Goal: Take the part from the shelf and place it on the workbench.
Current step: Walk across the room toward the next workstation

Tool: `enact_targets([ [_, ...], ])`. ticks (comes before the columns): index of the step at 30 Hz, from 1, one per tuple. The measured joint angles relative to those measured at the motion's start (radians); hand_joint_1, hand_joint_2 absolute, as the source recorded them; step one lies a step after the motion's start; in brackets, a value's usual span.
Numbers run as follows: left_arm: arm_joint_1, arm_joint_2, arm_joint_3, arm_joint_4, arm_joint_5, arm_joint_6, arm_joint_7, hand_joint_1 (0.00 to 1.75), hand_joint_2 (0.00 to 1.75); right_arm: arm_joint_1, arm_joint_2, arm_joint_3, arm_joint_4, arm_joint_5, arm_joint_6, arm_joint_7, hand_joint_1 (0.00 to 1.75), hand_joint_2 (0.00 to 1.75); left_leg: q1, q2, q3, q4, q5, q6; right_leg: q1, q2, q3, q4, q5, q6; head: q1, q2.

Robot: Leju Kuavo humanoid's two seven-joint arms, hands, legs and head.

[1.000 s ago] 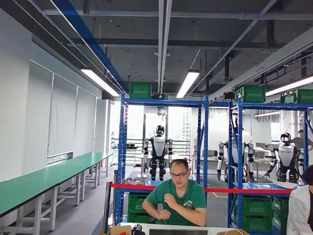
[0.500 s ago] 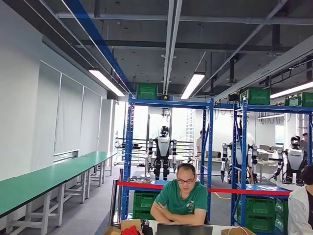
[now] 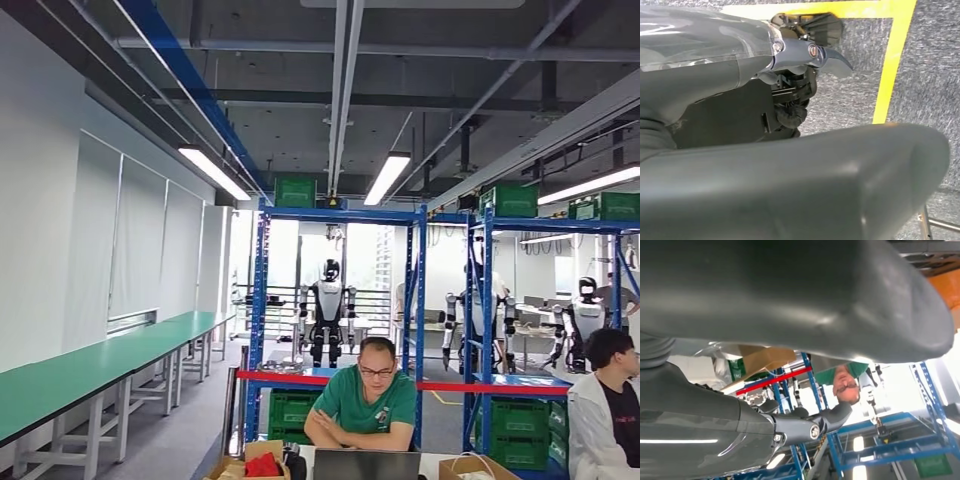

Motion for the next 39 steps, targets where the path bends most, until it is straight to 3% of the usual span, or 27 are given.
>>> enact_targets([
  [1,0.000,0.000,0.000,0.000,0.000,0.000,0.000,0.00,0.00,-0.001,0.000,0.000,0.000,0.000,0.000,0.000,0.00,0.00,0.000,0.000,-0.010,0.031,-0.039,-0.003,-0.003,-0.003,-0.010,-0.004,0.012,-0.004,0.000,0.000],
  [3,0.000,0.000,0.000,0.000,0.000,0.000,0.000,0.00,0.00,0.000,0.001,0.001,-0.001,-0.001,0.000,0.000,0.00,0.00,0.001,0.000,-0.037,0.147,-0.133,-0.010,-0.003,-0.006,-0.038,0.000,0.031,-0.008,0.000,0.000],
  [4,0.000,0.001,0.000,0.000,0.000,0.000,0.000,0.00,0.00,0.003,0.001,0.001,-0.001,-0.001,0.000,0.000,0.00,0.00,0.002,0.000,-0.048,0.208,-0.160,-0.013,-0.004,-0.007,-0.054,0.004,0.040,-0.008,0.000,0.000],
  [5,0.001,0.001,0.000,0.000,0.000,0.000,-0.001,0.00,0.00,0.005,0.001,0.001,-0.001,-0.001,0.000,0.000,0.00,0.00,0.004,0.000,-0.050,0.249,-0.161,-0.017,-0.005,-0.007,-0.069,0.008,0.049,-0.006,0.000,0.000],
  [6,0.001,0.001,0.000,0.000,0.000,0.000,-0.002,0.00,0.00,0.007,0.001,0.001,-0.001,-0.001,0.000,0.000,0.00,0.00,0.005,0.000,-0.038,0.258,-0.142,-0.021,-0.007,-0.007,-0.086,0.014,0.056,-0.003,0.000,0.000],
  [8,0.000,0.002,0.000,0.000,0.000,-0.001,-0.006,0.00,0.00,0.010,0.001,0.001,-0.001,-0.001,0.000,0.000,0.00,0.00,0.011,0.000,0.029,0.182,-0.090,-0.030,-0.012,-0.007,-0.120,0.034,0.066,0.005,0.000,0.000],
  [9,-0.001,0.002,0.000,0.000,0.000,-0.003,-0.008,0.00,0.00,0.011,0.001,0.000,-0.002,-0.001,-0.001,0.000,0.00,0.00,0.013,-0.001,0.072,0.120,-0.084,-0.033,-0.013,-0.006,-0.137,0.048,0.067,0.010,0.000,0.000],
  [11,-0.003,0.002,0.000,0.000,0.000,-0.006,-0.012,0.00,0.00,0.011,0.000,-0.002,-0.004,-0.002,-0.002,0.000,0.00,0.00,0.014,-0.003,0.126,0.030,-0.107,-0.028,-0.012,-0.005,-0.163,0.074,0.071,0.022,0.000,0.000],
  [14,-0.002,0.002,0.000,0.000,0.000,-0.007,-0.012,0.00,0.00,0.014,-0.001,-0.005,-0.005,-0.002,-0.003,0.000,0.00,0.00,0.011,-0.004,0.126,0.008,-0.120,-0.001,-0.014,-0.004,-0.182,0.089,0.078,0.038,0.000,0.000],
  [16,-0.001,0.002,0.000,0.000,0.000,-0.007,-0.007,0.00,0.00,0.015,-0.001,-0.005,-0.005,-0.002,-0.003,0.001,0.00,0.00,0.011,-0.002,0.118,0.006,-0.108,0.016,-0.019,-0.004,-0.200,0.135,0.039,0.048,0.000,0.000],
  [18,-0.001,0.002,0.000,0.000,0.000,-0.006,-0.002,0.00,0.00,0.015,-0.002,-0.006,-0.004,-0.002,-0.001,0.001,0.00,0.00,0.007,-0.001,0.109,0.006,-0.097,0.026,-0.021,-0.004,-0.239,0.254,-0.035,0.054,0.000,0.000],
  [20,0.000,0.002,0.000,0.000,0.000,-0.003,0.002,0.00,0.00,0.017,-0.002,-0.005,-0.001,-0.002,0.001,0.001,0.00,0.00,0.002,0.000,0.098,0.007,-0.087,0.029,-0.022,-0.004,-0.263,0.351,-0.079,0.056,0.000,0.000],
  [21,0.000,0.002,0.000,0.000,-0.001,-0.001,0.005,0.00,0.00,0.018,-0.002,-0.005,0.000,-0.002,0.001,0.001,0.00,0.00,-0.001,0.000,0.094,0.007,-0.083,0.030,-0.022,-0.003,-0.250,0.348,-0.074,0.054,0.000,0.000],
  [22,0.000,0.002,0.000,0.000,-0.001,0.001,0.007,0.00,0.00,0.017,-0.002,-0.005,0.000,-0.002,0.002,0.001,0.00,0.00,-0.003,0.000,0.090,0.008,-0.079,0.030,-0.021,-0.002,-0.219,0.307,-0.054,0.050,0.000,0.000],
  [24,-0.001,0.002,0.000,0.000,-0.002,0.002,0.008,0.00,0.00,0.012,-0.002,-0.005,0.000,-0.002,0.002,0.001,0.00,0.00,-0.005,0.000,0.086,0.007,-0.074,0.028,-0.015,0.003,-0.133,0.171,-0.004,0.037,0.000,0.000],
  [26,-0.002,0.001,0.000,0.000,-0.002,0.002,0.009,0.00,0.00,0.005,-0.002,-0.006,0.000,-0.002,0.002,0.001,0.00,0.00,-0.003,0.000,0.080,0.008,-0.067,0.019,-0.006,0.008,-0.090,0.089,0.019,0.027,0.000,0.000],
  [28,-0.001,0.000,0.000,0.000,-0.002,0.003,0.013,0.00,0.00,0.001,-0.002,-0.006,0.000,-0.001,0.002,0.001,0.00,0.00,0.001,0.000,0.074,0.004,-0.057,0.006,0.000,0.010,-0.092,0.076,0.027,0.019,0.000,0.000],
  [30,-0.002,-0.002,0.000,0.000,-0.002,0.003,0.015,0.00,0.00,-0.004,-0.001,-0.005,0.001,-0.001,0.002,0.000,0.00,0.00,0.002,-0.002,0.065,0.008,-0.068,-0.003,-0.002,0.007,-0.089,0.048,0.041,0.007,0.000,0.000],
  [31,-0.003,-0.002,0.000,0.000,-0.002,0.002,0.015,0.00,0.00,-0.008,0.000,-0.004,0.001,0.000,0.003,0.000,0.00,0.00,0.001,-0.002,0.055,0.028,-0.091,-0.006,-0.005,0.005,-0.090,0.034,0.049,0.000,0.000,0.000],
  [33,-0.005,-0.002,0.000,0.000,-0.002,0.002,0.015,0.00,0.00,-0.012,0.001,-0.003,0.003,0.001,0.004,-0.001,0.00,0.00,0.001,-0.003,0.018,0.123,-0.162,-0.012,-0.008,0.001,-0.102,0.025,0.062,-0.006,0.000,0.000],
  [35,-0.004,-0.001,0.000,0.000,-0.002,0.002,0.014,0.00,0.00,-0.010,0.001,-0.002,0.005,0.002,0.006,-0.001,0.00,0.00,0.003,-0.003,-0.011,0.224,-0.209,-0.019,-0.008,-0.001,-0.121,0.033,0.070,-0.004,0.000,0.000],
  [36,-0.004,-0.001,0.001,0.000,-0.002,0.002,0.014,0.00,0.00,-0.009,0.001,0.000,0.006,0.002,0.007,-0.001,0.00,0.00,0.004,-0.003,-0.006,0.236,-0.209,-0.023,-0.009,-0.002,-0.132,0.039,0.074,-0.002,0.000,0.000],
  [37,-0.004,-0.001,0.001,0.000,-0.002,0.002,0.014,0.00,0.00,-0.009,0.001,0.000,0.006,0.002,0.008,-0.001,0.00,0.00,0.006,-0.003,0.016,0.210,-0.193,-0.026,-0.011,-0.002,-0.143,0.046,0.077,0.001,0.000,0.000],
  [39,-0.006,-0.001,0.001,0.000,-0.002,0.001,0.014,0.00,0.00,-0.009,0.001,0.001,0.006,0.002,0.009,-0.001,0.00,0.00,0.010,-0.003,0.087,0.097,-0.150,-0.032,-0.014,-0.001,-0.166,0.066,0.081,0.008,0.000,0.000],
])
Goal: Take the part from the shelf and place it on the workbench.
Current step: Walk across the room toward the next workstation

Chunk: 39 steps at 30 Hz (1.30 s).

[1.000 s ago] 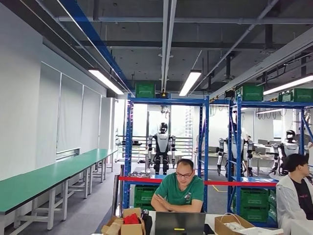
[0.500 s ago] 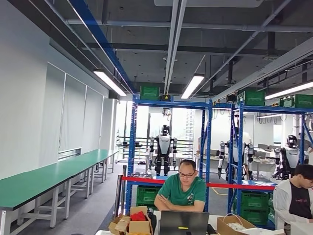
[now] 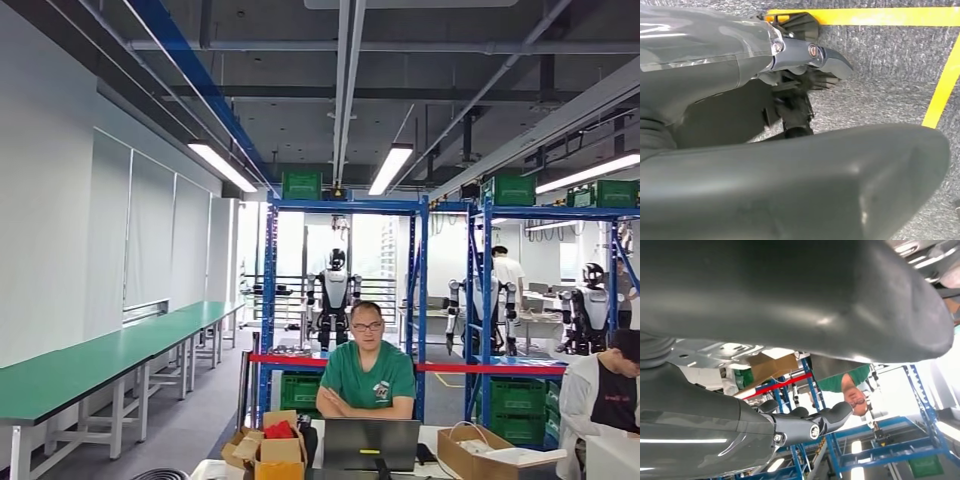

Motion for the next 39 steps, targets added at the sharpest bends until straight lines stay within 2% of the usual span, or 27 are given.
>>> enact_targets([
  [2,-0.001,0.000,0.000,0.000,0.000,-0.001,0.000,0.00,0.00,-0.002,0.000,0.000,0.000,0.000,0.000,0.000,0.00,0.00,0.000,-0.003,0.036,-0.074,0.021,0.008,0.000,0.001,-0.021,0.021,0.005,0.010,0.000,0.000],
  [5,0.001,0.000,0.000,0.000,0.000,-0.001,0.000,0.00,0.00,-0.002,0.000,0.000,-0.001,0.000,0.001,-0.001,0.00,0.00,-0.007,-0.004,0.026,-0.081,0.036,0.035,-0.003,0.003,-0.035,0.025,0.020,0.029,-0.001,0.000],
  [6,0.001,0.000,0.000,0.000,0.000,-0.001,0.000,0.00,0.00,-0.001,0.000,0.000,-0.001,0.000,0.001,-0.001,0.00,0.00,-0.007,-0.003,0.022,-0.083,0.044,0.044,-0.005,0.003,-0.038,0.030,0.011,0.035,-0.001,0.000],
  [7,0.000,0.000,0.000,0.000,0.000,-0.001,0.000,0.00,0.00,-0.002,0.000,0.000,0.000,0.000,0.002,-0.001,0.00,0.00,-0.006,-0.001,0.016,-0.084,0.052,0.052,-0.007,0.004,-0.046,0.052,-0.014,0.040,-0.001,0.000],
  [8,-0.001,0.000,0.000,0.000,0.000,-0.001,0.000,0.00,0.00,-0.002,-0.001,-0.001,0.000,0.000,0.002,-0.001,0.00,0.00,-0.005,0.000,0.008,-0.085,0.061,0.059,-0.009,0.004,-0.058,0.093,-0.054,0.044,-0.001,0.000],
  [10,-0.002,0.000,0.000,0.000,0.000,-0.001,0.000,0.00,0.00,-0.001,-0.001,-0.001,0.001,0.000,0.002,-0.001,0.00,0.00,-0.008,0.002,-0.010,-0.085,0.076,0.065,-0.012,0.004,-0.088,0.217,-0.141,0.050,-0.001,0.000],
  [11,-0.002,0.000,0.000,0.000,0.000,-0.001,0.000,0.00,0.00,0.000,-0.001,0.000,0.002,0.000,0.003,0.000,0.00,0.00,-0.010,0.003,-0.019,-0.085,0.083,0.066,-0.013,0.004,-0.095,0.270,-0.166,0.051,-0.001,0.000],
  [12,-0.001,0.000,0.000,0.000,0.000,-0.001,0.000,0.00,0.00,0.002,-0.001,0.000,0.004,0.000,0.003,0.000,0.00,0.00,-0.011,0.004,-0.028,-0.084,0.090,0.066,-0.014,0.004,-0.088,0.293,-0.172,0.052,-0.001,0.000],
  [13,-0.001,0.001,0.000,0.000,0.000,-0.001,0.000,0.00,0.00,0.003,-0.001,0.000,0.005,0.000,0.003,0.000,0.00,0.00,-0.013,0.004,-0.038,-0.084,0.097,0.066,-0.013,0.004,-0.063,0.281,-0.161,0.051,-0.001,0.000],
  [14,-0.001,0.001,0.000,0.000,0.000,-0.001,0.000,0.00,0.00,0.002,-0.001,0.000,0.006,0.000,0.003,-0.001,0.00,0.00,-0.013,0.003,-0.046,-0.084,0.104,0.065,-0.013,0.005,-0.021,0.231,-0.139,0.048,-0.001,0.000],
  [16,-0.002,0.000,0.000,0.000,0.000,-0.001,0.000,0.00,0.00,-0.002,-0.001,0.000,0.006,0.000,0.003,-0.001,0.00,0.00,-0.014,0.003,-0.057,-0.084,0.117,0.060,-0.007,0.006,0.081,0.085,-0.108,0.036,0.000,0.000],
  [17,-0.002,0.000,0.000,0.000,0.000,-0.001,0.000,0.00,0.00,-0.005,-0.001,0.000,0.005,0.000,0.003,-0.001,0.00,0.00,-0.014,0.003,-0.061,-0.085,0.123,0.055,-0.003,0.007,0.117,0.027,-0.104,0.030,0.000,0.000],
  [19,-0.002,-0.001,0.000,0.000,0.000,-0.002,0.000,0.00,0.00,-0.010,-0.001,-0.001,0.004,0.000,0.003,-0.001,0.00,0.00,-0.008,0.003,-0.067,-0.088,0.138,0.041,0.007,0.009,0.140,-0.022,-0.105,0.021,0.000,0.000],
  [21,0.000,-0.002,0.000,0.000,0.000,-0.002,0.000,0.00,0.00,-0.012,0.000,0.000,0.004,0.000,0.003,-0.001,0.00,0.00,-0.003,0.002,-0.072,-0.090,0.138,0.029,0.010,0.006,0.136,-0.037,-0.085,0.008,0.000,0.000],
  [22,0.001,-0.002,0.000,0.000,0.000,-0.002,0.000,0.00,0.00,-0.014,0.000,0.000,0.004,0.000,0.003,-0.001,0.00,0.00,-0.003,0.002,-0.079,-0.077,0.119,0.026,0.009,0.003,0.131,-0.044,-0.073,-0.001,0.000,0.000],
  [23,0.001,-0.002,0.000,0.000,0.000,-0.002,0.000,0.00,0.00,-0.016,0.001,0.000,0.004,0.000,0.003,-0.001,0.00,0.00,-0.004,0.001,-0.090,-0.046,0.084,0.024,0.007,-0.001,0.124,-0.050,-0.061,-0.008,0.000,0.000],
  [25,0.001,-0.002,0.000,0.000,0.000,-0.002,0.000,0.00,0.00,-0.015,0.002,0.001,0.004,0.000,0.003,-0.001,0.00,0.00,-0.003,0.001,-0.120,0.063,-0.004,0.021,0.007,-0.004,0.103,-0.049,-0.044,-0.016,0.000,0.000],
  [26,0.001,-0.001,0.000,0.000,0.000,-0.002,0.000,0.00,0.00,-0.013,0.003,0.002,0.004,0.000,0.003,-0.001,0.00,0.00,-0.003,0.001,-0.131,0.119,-0.030,0.019,0.007,-0.005,0.089,-0.046,-0.037,-0.016,0.000,0.000],
  [27,0.001,-0.001,0.000,0.000,-0.001,-0.002,0.000,0.00,0.00,-0.011,0.004,0.002,0.005,0.000,0.003,-0.001,0.00,0.00,-0.003,0.001,-0.133,0.155,-0.037,0.016,0.007,-0.005,0.075,-0.042,-0.029,-0.015,0.000,0.000],
  [28,0.001,0.000,0.000,0.000,-0.001,-0.002,0.000,0.00,0.00,-0.011,0.005,0.003,0.005,0.000,0.003,-0.001,0.00,0.00,-0.002,0.001,-0.122,0.162,-0.024,0.014,0.006,-0.005,0.059,-0.036,-0.022,-0.013,0.000,0.000],
  [29,0.001,0.000,0.000,0.000,-0.001,-0.002,0.000,0.00,0.00,-0.010,0.005,0.003,0.006,0.000,0.003,-0.001,0.00,0.00,-0.001,0.001,-0.096,0.138,0.001,0.012,0.005,-0.005,0.043,-0.029,-0.016,-0.010,0.000,0.000],
  [31,0.000,0.000,0.000,0.000,-0.002,-0.002,0.000,0.00,0.00,-0.011,0.005,0.002,0.006,0.000,0.003,-0.001,0.00,0.00,0.001,0.001,-0.017,0.028,0.041,0.009,0.004,-0.005,0.011,-0.007,-0.009,-0.002,0.000,0.000],
  [33,-0.003,0.000,0.000,0.000,-0.003,-0.002,0.000,0.00,0.00,-0.013,0.005,0.002,0.005,0.000,0.003,-0.001,0.00,0.00,-0.001,0.000,0.036,-0.060,0.037,0.014,0.006,-0.004,-0.013,0.014,-0.003,0.009,0.000,0.000],
  [36,-0.003,0.000,0.000,0.000,-0.003,-0.002,-0.001,0.00,0.00,-0.014,0.005,0.002,0.005,0.000,0.004,-0.001,0.00,0.00,-0.004,-0.001,0.033,-0.083,0.036,0.033,0.003,-0.003,-0.031,0.023,0.010,0.028,-0.001,0.000],
  [37,-0.002,0.000,0.000,0.000,-0.003,-0.002,-0.001,0.00,0.00,-0.013,0.005,0.001,0.005,0.000,0.004,0.000,0.00,0.00,-0.003,0.000,0.026,-0.084,0.043,0.043,0.001,-0.003,-0.037,0.033,-0.004,0.034,-0.001,0.000],
  [38,-0.001,0.000,0.000,0.000,-0.003,-0.002,-0.001,0.00,0.00,-0.012,0.004,0.001,0.005,0.000,0.004,0.000,0.00,0.00,-0.002,0.002,0.019,-0.085,0.052,0.053,-0.001,-0.002,-0.046,0.058,-0.033,0.039,-0.001,0.000],
  [39,-0.002,0.000,0.000,0.000,-0.003,-0.002,-0.001,0.00,0.00,-0.011,0.004,0.001,0.006,0.000,0.004,0.001,0.00,0.00,-0.003,0.003,0.011,-0.086,0.059,0.060,-0.003,-0.002,-0.058,0.102,-0.076,0.044,-0.001,0.000],
])
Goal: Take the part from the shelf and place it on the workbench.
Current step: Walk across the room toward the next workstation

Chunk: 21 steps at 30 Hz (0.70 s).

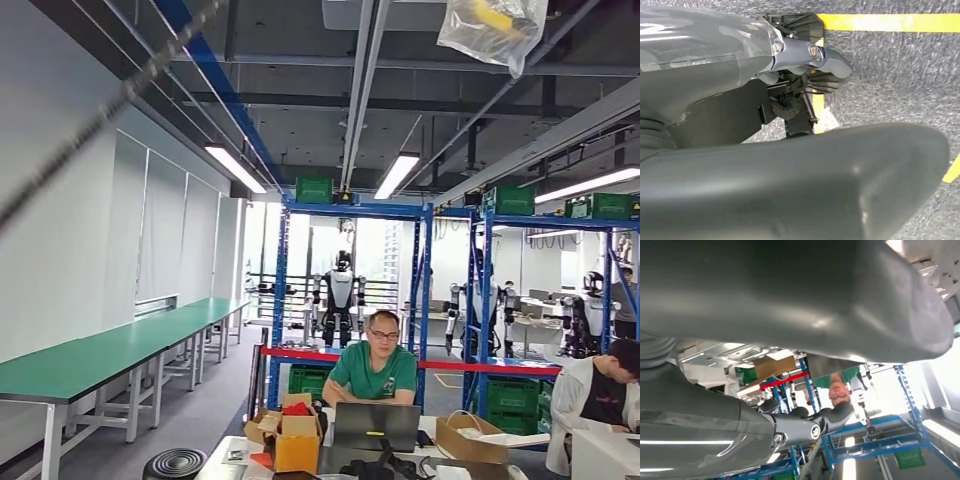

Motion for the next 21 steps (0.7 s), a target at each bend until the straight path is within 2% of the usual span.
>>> enact_targets([
  [1,0.000,0.000,0.000,0.000,0.000,0.000,0.000,0.00,0.00,0.001,-0.001,0.000,0.000,0.000,-0.001,0.001,0.00,0.00,-0.002,0.001,-0.008,0.000,0.007,0.004,-0.002,0.000,-0.014,0.060,-0.045,0.004,0.000,0.000],
  [2,0.000,0.000,0.000,0.000,0.000,0.000,0.000,0.00,0.00,0.004,-0.001,0.000,0.001,-0.001,-0.002,0.002,0.00,0.00,-0.003,0.002,-0.017,0.000,0.015,0.006,-0.004,0.000,-0.027,0.123,-0.078,0.007,0.000,0.000],
  [3,0.000,0.001,0.000,0.000,0.001,0.000,0.000,0.00,0.00,0.009,-0.002,-0.001,0.001,-0.002,-0.003,0.004,0.00,0.00,-0.005,0.002,-0.025,0.001,0.022,0.007,-0.005,0.000,-0.031,0.169,-0.093,0.009,0.000,0.000],
  [4,0.001,0.001,0.000,0.000,0.001,0.000,-0.001,0.00,0.00,0.015,-0.003,-0.001,0.001,-0.003,-0.005,0.005,0.00,0.00,-0.007,0.002,-0.034,0.001,0.029,0.007,-0.006,0.000,-0.021,0.186,-0.089,0.009,0.000,0.000],
  [5,0.001,0.002,0.000,0.000,0.002,0.000,-0.001,0.00,0.00,0.020,-0.003,-0.002,0.001,-0.005,-0.007,0.006,0.00,0.00,-0.008,0.002,-0.042,0.001,0.036,0.007,-0.006,0.001,0.006,0.164,-0.070,0.008,0.000,0.000],
  [7,0.002,0.002,0.000,0.000,0.002,0.000,-0.002,0.00,0.00,0.025,-0.004,-0.005,0.001,-0.006,-0.011,0.006,0.00,0.00,-0.011,0.002,-0.055,0.001,0.049,0.004,-0.003,0.003,0.101,0.036,-0.030,0.000,0.000,0.000],
  [8,0.001,0.002,0.000,0.000,0.002,0.000,-0.002,0.00,0.00,0.025,-0.004,-0.007,0.000,-0.007,-0.013,0.006,0.00,0.00,-0.011,0.002,-0.060,0.001,0.055,0.000,0.000,0.005,0.147,-0.035,-0.023,-0.007,0.000,0.000],
  [9,0.001,0.002,0.001,0.000,0.002,0.000,-0.003,0.00,0.00,0.025,-0.005,-0.009,0.000,-0.007,-0.015,0.007,0.00,0.00,-0.010,0.002,-0.062,0.000,0.061,-0.005,0.004,0.006,0.178,-0.086,-0.022,-0.013,0.000,0.000],
  [10,0.001,0.002,0.001,0.000,0.002,0.000,-0.004,0.00,0.00,0.026,-0.006,-0.010,-0.001,-0.008,-0.016,0.007,0.00,0.00,-0.008,0.002,-0.064,-0.002,0.067,-0.011,0.009,0.007,0.193,-0.114,-0.024,-0.019,0.000,0.000],
  [12,0.003,0.001,0.001,0.000,0.002,0.000,-0.005,0.00,0.00,0.029,-0.007,-0.012,-0.001,-0.010,-0.019,0.007,0.00,0.00,-0.003,0.003,-0.067,-0.006,0.076,-0.023,0.014,0.006,0.193,-0.130,-0.011,-0.033,0.000,0.000],
  [13,0.004,0.001,0.001,0.000,0.002,0.000,-0.005,0.00,0.00,0.032,-0.007,-0.013,-0.001,-0.012,-0.020,0.007,0.00,0.00,-0.002,0.002,-0.071,-0.001,0.067,-0.027,0.014,0.004,0.190,-0.136,0.000,-0.042,0.000,0.000],
  [14,0.005,0.001,0.001,0.000,0.002,0.000,-0.006,0.00,0.00,0.035,-0.007,-0.014,-0.001,-0.015,-0.022,0.006,0.00,0.00,-0.003,0.001,-0.079,0.018,0.042,-0.030,0.012,0.001,0.185,-0.142,0.011,-0.050,0.000,0.000],
  [15,0.005,0.001,0.001,0.000,0.002,0.000,-0.006,0.00,0.00,0.040,-0.006,-0.016,-0.001,-0.017,-0.024,0.006,0.00,0.00,-0.003,0.001,-0.093,0.057,0.002,-0.032,0.010,-0.001,0.177,-0.146,0.021,-0.055,0.000,0.000],
  [17,0.006,0.002,0.001,0.000,0.004,0.000,-0.006,0.00,0.00,0.058,-0.004,-0.022,0.003,-0.023,-0.032,0.001,0.00,0.00,-0.005,0.000,-0.127,0.178,-0.080,-0.035,0.011,-0.003,0.154,-0.143,0.035,-0.061,0.000,0.000],
  [18,0.008,0.002,0.001,0.000,0.004,0.000,-0.007,0.00,0.00,0.071,-0.002,-0.025,0.006,-0.024,-0.036,-0.002,0.00,0.00,-0.005,0.000,-0.137,0.228,-0.100,-0.037,0.012,-0.003,0.143,-0.139,0.041,-0.061,0.000,0.000],
  [19,0.009,0.002,0.001,0.000,0.004,0.000,-0.008,0.00,0.00,0.085,0.000,-0.028,0.010,-0.025,-0.041,-0.006,0.00,0.00,-0.005,0.001,-0.133,0.250,-0.100,-0.039,0.011,-0.004,0.131,-0.135,0.046,-0.060,0.000,0.000],
  [20,0.010,0.002,0.001,0.000,0.004,0.000,-0.008,0.00,0.00,0.098,0.002,-0.032,0.015,-0.026,-0.046,-0.010,0.00,0.00,-0.004,0.001,-0.113,0.235,-0.083,-0.041,0.010,-0.004,0.120,-0.129,0.050,-0.058,0.000,0.000],
  [21,0.011,0.002,0.001,0.000,0.004,0.000,-0.010,0.00,0.00,0.109,0.004,-0.036,0.020,-0.028,-0.049,-0.014,0.00,0.00,-0.004,0.001,-0.078,0.186,-0.057,-0.042,0.009,-0.003,0.109,-0.122,0.053,-0.056,0.000,0.000],
])
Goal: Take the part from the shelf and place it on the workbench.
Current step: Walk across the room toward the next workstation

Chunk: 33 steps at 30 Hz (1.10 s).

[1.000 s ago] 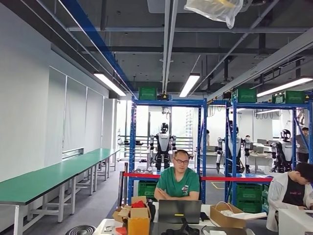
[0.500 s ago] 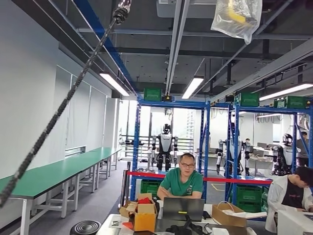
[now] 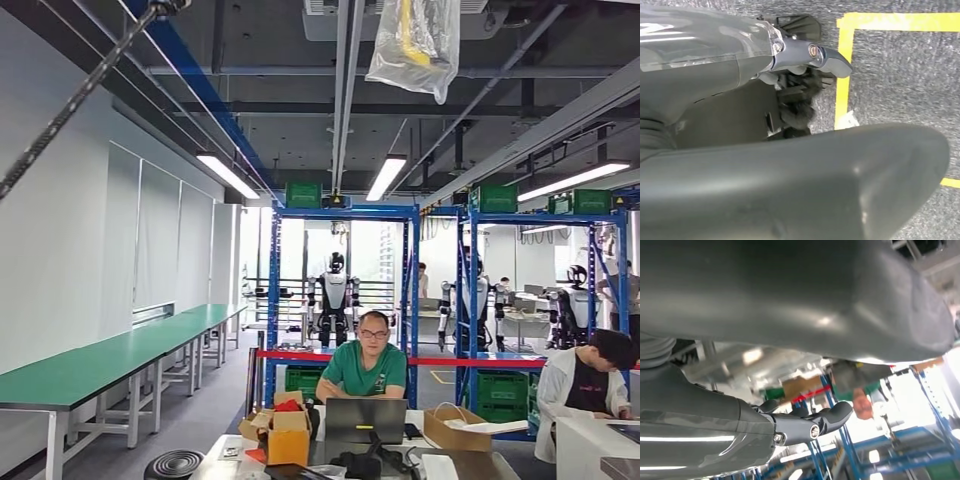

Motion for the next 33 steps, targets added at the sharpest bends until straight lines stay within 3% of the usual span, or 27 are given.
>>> enact_targets([
  [2,-0.001,0.000,0.000,0.000,0.000,0.000,-0.003,0.00,0.00,0.016,0.005,-0.012,0.012,-0.005,-0.006,-0.007,0.00,0.00,0.000,-0.001,0.076,-0.124,0.035,0.001,0.000,0.001,-0.023,0.019,0.002,0.006,0.000,0.000],
  [3,-0.001,0.001,0.001,0.000,0.001,-0.001,-0.004,0.00,0.00,0.024,0.007,-0.019,0.018,-0.008,-0.010,-0.011,0.00,0.00,0.000,-0.001,0.097,-0.165,0.040,0.002,0.000,0.001,-0.031,0.027,0.004,0.011,0.000,0.000],
  [5,0.001,0.001,0.002,0.000,0.001,-0.001,-0.006,0.00,0.00,0.039,0.012,-0.030,0.033,-0.012,-0.015,-0.019,0.00,0.00,-0.004,-0.002,0.104,-0.188,0.041,0.008,0.002,0.002,-0.041,0.035,0.011,0.022,0.000,0.000],
  [7,0.002,0.000,0.003,0.000,0.001,-0.002,-0.010,0.00,0.00,0.055,0.018,-0.043,0.052,-0.016,-0.018,-0.026,0.00,0.00,-0.002,-0.002,0.098,-0.192,0.050,0.022,-0.001,0.004,-0.048,0.041,0.007,0.033,0.000,0.000],
  [8,0.001,0.000,0.003,0.000,0.001,-0.003,-0.013,0.00,0.00,0.062,0.021,-0.051,0.063,-0.019,-0.019,-0.030,0.00,0.00,-0.001,-0.001,0.094,-0.194,0.056,0.031,-0.003,0.005,-0.055,0.058,-0.010,0.038,0.000,0.000],
  [10,0.000,0.000,0.004,0.000,0.001,-0.003,-0.022,0.00,0.00,0.077,0.028,-0.068,0.087,-0.027,-0.022,-0.038,0.00,0.00,0.000,0.000,0.083,-0.195,0.065,0.044,-0.008,0.007,-0.090,0.154,-0.077,0.049,0.000,0.000],
  [12,0.001,0.001,0.005,0.000,0.001,-0.003,-0.028,0.00,0.00,0.097,0.038,-0.085,0.119,-0.032,-0.025,-0.048,0.00,0.00,-0.001,0.000,0.074,-0.195,0.072,0.048,-0.014,0.007,-0.130,0.278,-0.136,0.055,0.000,0.000],
  [13,0.002,0.001,0.005,0.000,0.001,-0.003,-0.030,0.00,0.00,0.109,0.044,-0.093,0.136,-0.035,-0.025,-0.052,0.00,0.00,-0.002,0.000,0.071,-0.195,0.075,0.047,-0.016,0.007,-0.133,0.305,-0.142,0.057,0.000,0.000],
  [14,0.003,0.001,0.006,0.000,0.001,-0.003,-0.031,0.00,0.00,0.119,0.051,-0.101,0.154,-0.039,-0.025,-0.055,0.00,0.00,-0.002,0.000,0.069,-0.195,0.077,0.046,-0.018,0.007,-0.117,0.293,-0.131,0.058,0.000,0.000],
  [16,0.003,0.001,0.008,0.000,0.003,-0.003,-0.032,0.00,0.00,0.132,0.063,-0.121,0.196,-0.053,-0.025,-0.063,0.00,0.00,-0.003,0.000,0.068,-0.195,0.080,0.044,-0.020,0.007,-0.040,0.168,-0.076,0.057,0.000,0.000],
  [18,0.002,0.001,0.009,0.000,0.006,-0.003,-0.032,0.00,0.00,0.135,0.077,-0.148,0.252,-0.073,-0.022,-0.073,0.00,0.00,-0.004,0.000,0.065,-0.194,0.083,0.037,-0.015,0.008,0.021,0.051,-0.041,0.051,0.000,0.000],
  [22,0.005,0.001,0.012,0.000,0.007,-0.003,-0.031,0.00,0.00,0.142,0.105,-0.205,0.391,-0.103,-0.026,-0.101,0.00,0.00,0.001,0.000,0.055,-0.193,0.086,0.018,-0.006,0.010,0.031,0.013,-0.034,0.033,0.000,0.000],
  [24,0.006,0.000,0.012,0.000,0.007,-0.003,-0.031,0.00,0.87,0.141,0.116,-0.222,0.438,-0.107,-0.031,-0.111,0.00,0.00,-0.001,0.000,0.035,-0.149,0.048,0.013,-0.008,0.009,0.030,0.000,-0.024,0.016,0.000,0.000],
  [26,0.006,0.001,0.013,0.000,0.007,-0.003,-0.031,0.00,0.87,0.139,0.125,-0.236,0.478,-0.111,-0.022,-0.104,0.00,0.00,-0.002,0.000,-0.013,-0.033,-0.020,0.012,-0.007,0.008,0.026,-0.004,-0.018,0.006,0.000,0.000],
  [28,0.009,0.002,0.013,0.000,0.004,-0.003,-0.030,0.00,0.00,0.140,0.133,-0.254,0.525,-0.126,0.011,-0.075,0.00,0.00,-0.003,0.000,-0.047,0.062,-0.052,0.011,-0.005,0.008,0.022,-0.003,-0.016,0.003,0.000,0.000],
  [29,0.010,0.002,0.013,0.000,0.002,-0.003,-0.028,0.00,0.44,0.142,0.137,-0.268,0.555,-0.138,0.032,-0.057,0.00,0.00,-0.003,0.000,-0.042,0.060,-0.040,0.011,-0.004,0.008,0.021,-0.002,-0.016,0.002,0.000,0.000],
  [31,0.010,0.003,0.013,0.000,-0.001,-0.003,-0.023,0.00,1.31,0.148,0.147,-0.303,0.620,-0.172,0.072,-0.025,0.00,0.00,-0.002,0.000,0.013,-0.043,0.022,0.013,-0.004,0.009,0.021,0.004,-0.018,0.005,0.000,0.000],
  [32,0.009,0.004,0.013,0.000,-0.001,-0.003,-0.020,0.00,1.31,0.152,0.152,-0.324,0.652,-0.192,0.091,-0.008,0.00,0.00,-0.002,-0.001,0.044,-0.105,0.049,0.014,-0.002,0.009,0.018,0.010,-0.020,0.008,0.000,0.000],
  [33,0.009,0.004,0.013,0.000,-0.002,-0.003,-0.017,0.00,0.87,0.158,0.157,-0.346,0.682,-0.212,0.113,0.011,0.00,0.00,-0.002,-0.002,0.066,-0.154,0.064,0.016,-0.001,0.010,0.012,0.017,-0.021,0.011,-0.001,0.000],
])
